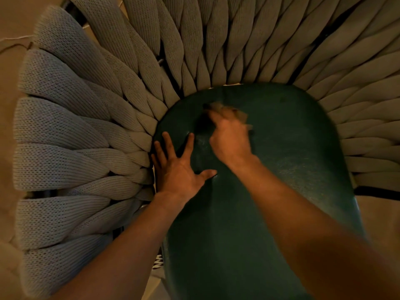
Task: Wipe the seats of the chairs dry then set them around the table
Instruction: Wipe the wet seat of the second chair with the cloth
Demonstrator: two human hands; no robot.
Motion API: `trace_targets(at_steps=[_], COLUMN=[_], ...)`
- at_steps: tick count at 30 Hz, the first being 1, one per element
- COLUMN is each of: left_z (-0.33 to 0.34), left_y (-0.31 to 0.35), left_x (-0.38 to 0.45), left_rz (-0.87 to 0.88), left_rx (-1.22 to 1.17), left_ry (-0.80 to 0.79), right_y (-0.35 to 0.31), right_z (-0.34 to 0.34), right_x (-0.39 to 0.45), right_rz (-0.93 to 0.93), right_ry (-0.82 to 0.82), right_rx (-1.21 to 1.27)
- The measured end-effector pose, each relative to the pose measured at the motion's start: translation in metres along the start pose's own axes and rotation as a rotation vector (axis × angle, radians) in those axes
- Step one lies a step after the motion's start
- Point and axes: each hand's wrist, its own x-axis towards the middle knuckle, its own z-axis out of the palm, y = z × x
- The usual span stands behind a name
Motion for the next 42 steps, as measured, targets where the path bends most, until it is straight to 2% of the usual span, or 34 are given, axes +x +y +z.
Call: trace_targets(at_steps=[4,11,19,23,26,29,32,36,42], left_z=[0.001,0.001,-0.002,-0.005,-0.005,0.005,0.02,0.044,0.065], left_y=[-0.001,0.0,0.002,0.005,0.011,0.02,0.031,0.038,0.028], left_x=[0.0,-0.001,-0.001,-0.003,-0.009,-0.028,-0.056,-0.094,-0.128], left_rz=[0.012,0.004,-0.038,-0.039,-0.045,0.025,0.144,0.225,0.265], left_rx=[0.011,-0.029,-0.011,-0.005,-0.006,0.002,0.005,0.039,0.118], left_ry=[0.014,0.033,-0.04,-0.064,-0.048,0.024,0.055,0.007,-0.001], right_y=[-0.046,-0.016,0.074,0.122,0.149,0.167,0.174,0.168,0.101], right_z=[0.011,0.006,-0.032,-0.052,-0.061,-0.065,-0.072,-0.075,-0.058], right_x=[0.01,0.028,0.035,0.022,0.002,-0.031,-0.075,-0.138,-0.241], right_rz=[-0.243,-0.371,-0.036,0.15,0.262,0.323,0.389,0.466,0.539], right_ry=[-0.137,-0.191,0.062,0.118,0.173,0.189,0.177,0.13,0.017], right_rx=[0.02,-0.225,-0.204,-0.205,-0.217,-0.249,-0.249,-0.249,-0.142])
